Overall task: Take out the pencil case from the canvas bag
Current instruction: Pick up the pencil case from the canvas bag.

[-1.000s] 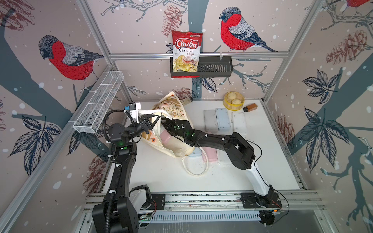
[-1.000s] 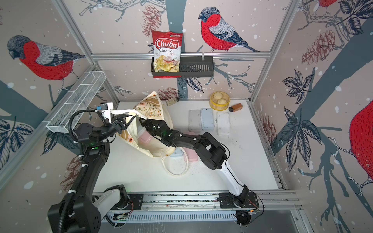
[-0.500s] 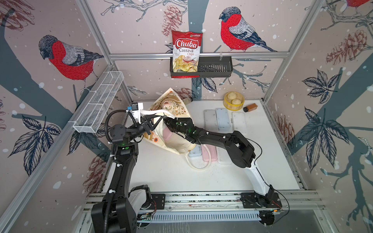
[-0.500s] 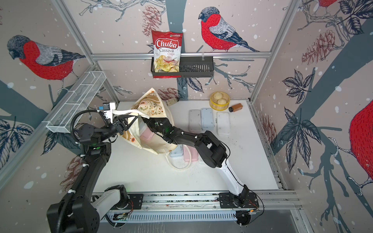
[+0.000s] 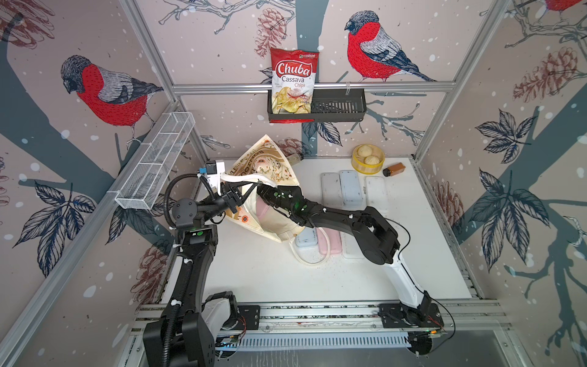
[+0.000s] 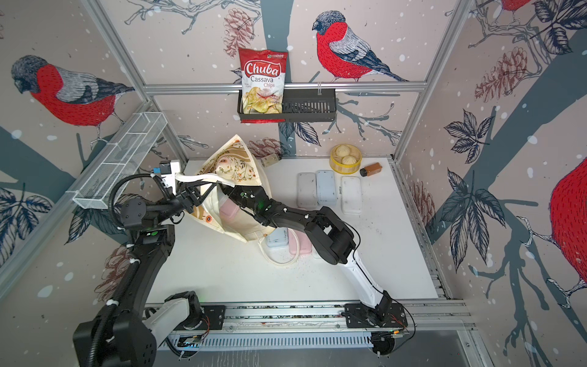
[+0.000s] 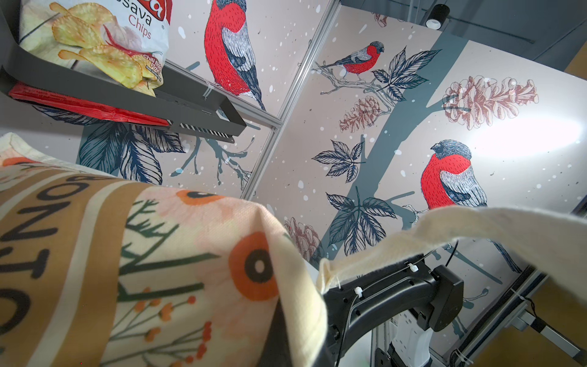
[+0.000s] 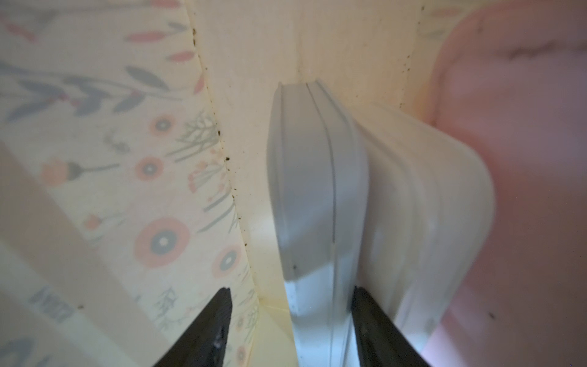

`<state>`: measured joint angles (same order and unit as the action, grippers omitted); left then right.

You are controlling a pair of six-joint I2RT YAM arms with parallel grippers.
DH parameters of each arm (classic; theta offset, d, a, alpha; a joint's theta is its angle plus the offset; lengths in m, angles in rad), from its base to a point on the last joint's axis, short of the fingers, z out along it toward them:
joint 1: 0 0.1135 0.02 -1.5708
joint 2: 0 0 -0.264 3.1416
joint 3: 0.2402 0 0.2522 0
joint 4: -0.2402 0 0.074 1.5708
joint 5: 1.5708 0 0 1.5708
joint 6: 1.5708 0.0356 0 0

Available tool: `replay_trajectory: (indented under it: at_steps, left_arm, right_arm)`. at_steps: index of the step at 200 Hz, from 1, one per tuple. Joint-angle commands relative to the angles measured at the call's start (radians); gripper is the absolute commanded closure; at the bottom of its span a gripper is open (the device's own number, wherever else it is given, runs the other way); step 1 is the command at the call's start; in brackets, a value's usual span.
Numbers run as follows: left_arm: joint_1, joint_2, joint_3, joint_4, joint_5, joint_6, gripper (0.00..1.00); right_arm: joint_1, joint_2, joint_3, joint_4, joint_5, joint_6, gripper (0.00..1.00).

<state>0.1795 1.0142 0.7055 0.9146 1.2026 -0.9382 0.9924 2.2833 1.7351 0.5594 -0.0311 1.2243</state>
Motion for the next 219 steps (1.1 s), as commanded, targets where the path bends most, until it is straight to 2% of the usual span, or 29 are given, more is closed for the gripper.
replay_trajectory:
  at_steps: [1,40,110,162,219]
  left_arm:
    - [-0.003,-0.011,0.005,0.169,0.035,-0.012,1.00]
    - [-0.009,-0.011,0.003,0.186,0.040,-0.020,1.00]
    - [-0.025,-0.012,-0.003,0.236,0.057,-0.052,1.00]
    - [-0.025,-0.012,-0.001,0.205,0.045,-0.028,1.00]
    - [-0.020,-0.024,0.006,0.145,0.029,0.021,1.00]
  right_arm:
    - [0.009,-0.031,0.007,-0.027,0.104,-0.135,0.38]
    - [0.011,-0.044,-0.009,-0.019,0.141,-0.210,0.38]
    - [-0.011,-0.020,-0.034,0.044,0.099,-0.096,0.39]
    - [-0.024,-0.013,-0.034,0.009,0.074,0.008,0.51]
    - [-0.025,-0.059,-0.077,0.020,0.073,0.018,0.63]
